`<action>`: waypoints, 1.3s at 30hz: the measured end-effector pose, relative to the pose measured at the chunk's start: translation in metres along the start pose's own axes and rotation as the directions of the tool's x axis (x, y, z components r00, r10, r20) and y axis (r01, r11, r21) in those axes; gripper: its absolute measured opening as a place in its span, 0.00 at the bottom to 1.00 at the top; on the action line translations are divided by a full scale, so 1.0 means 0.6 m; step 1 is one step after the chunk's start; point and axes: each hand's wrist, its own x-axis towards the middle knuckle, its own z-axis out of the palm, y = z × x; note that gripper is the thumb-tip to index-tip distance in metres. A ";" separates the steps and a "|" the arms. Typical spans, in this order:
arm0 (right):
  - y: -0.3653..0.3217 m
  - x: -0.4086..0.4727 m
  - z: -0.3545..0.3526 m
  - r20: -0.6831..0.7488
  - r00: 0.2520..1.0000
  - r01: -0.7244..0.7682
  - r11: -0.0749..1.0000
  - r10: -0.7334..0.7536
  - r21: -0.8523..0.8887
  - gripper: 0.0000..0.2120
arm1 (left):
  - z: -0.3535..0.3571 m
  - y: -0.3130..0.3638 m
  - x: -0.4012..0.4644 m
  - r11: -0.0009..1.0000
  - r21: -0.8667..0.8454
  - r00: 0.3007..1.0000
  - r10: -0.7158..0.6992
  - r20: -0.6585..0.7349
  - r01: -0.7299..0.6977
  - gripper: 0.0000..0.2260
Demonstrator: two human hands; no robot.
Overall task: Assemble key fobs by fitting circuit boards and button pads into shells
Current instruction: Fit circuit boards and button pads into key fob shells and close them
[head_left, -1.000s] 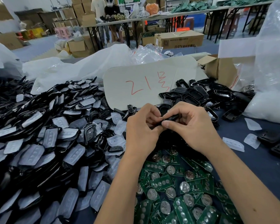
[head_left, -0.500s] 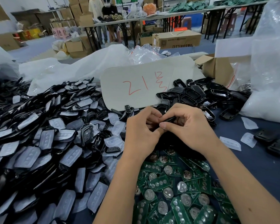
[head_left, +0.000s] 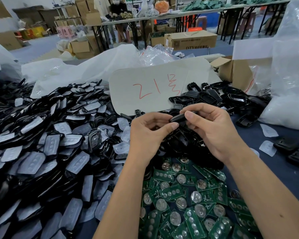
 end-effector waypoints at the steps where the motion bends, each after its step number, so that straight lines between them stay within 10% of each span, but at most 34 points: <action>1: 0.000 0.000 0.000 0.009 1.000 -0.008 1.000 0.008 0.016 0.14 | 0.000 0.001 0.000 1.000 -0.008 1.000 0.010 0.005 -0.010 0.10; 39: 0.001 -0.003 0.002 0.104 0.995 -0.002 0.999 0.005 -0.035 0.16 | 0.000 0.012 -0.005 0.995 -0.101 0.999 0.026 0.044 -0.021 0.07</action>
